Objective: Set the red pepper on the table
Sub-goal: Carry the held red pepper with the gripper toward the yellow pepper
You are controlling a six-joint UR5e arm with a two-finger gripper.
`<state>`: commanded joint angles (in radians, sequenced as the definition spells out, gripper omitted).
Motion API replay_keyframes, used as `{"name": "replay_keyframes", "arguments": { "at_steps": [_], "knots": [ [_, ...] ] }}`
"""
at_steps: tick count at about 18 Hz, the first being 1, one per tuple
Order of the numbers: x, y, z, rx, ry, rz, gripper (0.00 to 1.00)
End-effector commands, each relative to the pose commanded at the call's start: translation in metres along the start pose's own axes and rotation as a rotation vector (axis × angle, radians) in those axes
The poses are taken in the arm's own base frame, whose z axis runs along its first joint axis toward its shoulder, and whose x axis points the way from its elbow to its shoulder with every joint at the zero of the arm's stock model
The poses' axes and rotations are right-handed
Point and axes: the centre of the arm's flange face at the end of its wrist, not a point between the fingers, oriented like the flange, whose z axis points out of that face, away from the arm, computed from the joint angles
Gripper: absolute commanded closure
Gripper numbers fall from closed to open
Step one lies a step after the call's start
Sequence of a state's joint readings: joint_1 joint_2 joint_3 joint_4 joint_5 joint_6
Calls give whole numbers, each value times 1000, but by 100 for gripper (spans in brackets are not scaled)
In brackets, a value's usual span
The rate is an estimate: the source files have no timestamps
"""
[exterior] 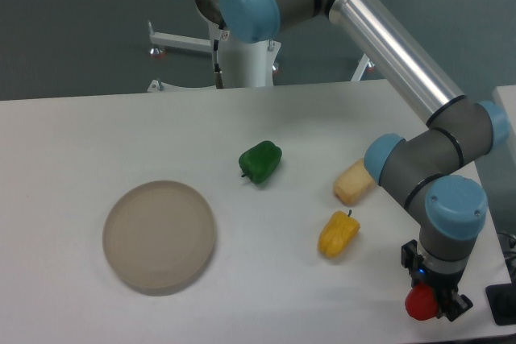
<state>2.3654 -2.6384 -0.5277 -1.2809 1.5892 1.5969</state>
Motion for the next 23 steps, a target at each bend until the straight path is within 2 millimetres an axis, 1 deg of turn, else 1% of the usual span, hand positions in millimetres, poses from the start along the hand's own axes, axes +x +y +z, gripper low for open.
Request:
{"name": "replay_keyframes", "arguments": {
  "at_steps": [6, 8, 9, 12, 13, 15, 16, 17, 19, 20, 21, 22, 23],
  "knots": [
    [2, -3, -4, -1, 1, -18, 55],
    [3, -7, -5, 0, 3, -26, 55],
    [3, -8, -10, -1, 0, -32, 55],
    [7, -10, -16, 0, 12, -51, 55],
    [11, -17, -23, 2, 21, -65, 55],
    [22, -31, -35, 5, 59, -86, 55],
    [33, -48, -44, 8, 73, -97, 55],
    [44, -56, -55, 8, 88, -109, 55],
    [60, -58, -69, 10, 110, -145, 55],
    [71, -67, -75, 15, 122, -155, 55],
    [87, -84, -82, 16, 138, -173, 55],
    [95, -90, -87, 15, 144, -203, 55],
    [105, -103, -89, 14, 154, -236, 55]
  ]
}}
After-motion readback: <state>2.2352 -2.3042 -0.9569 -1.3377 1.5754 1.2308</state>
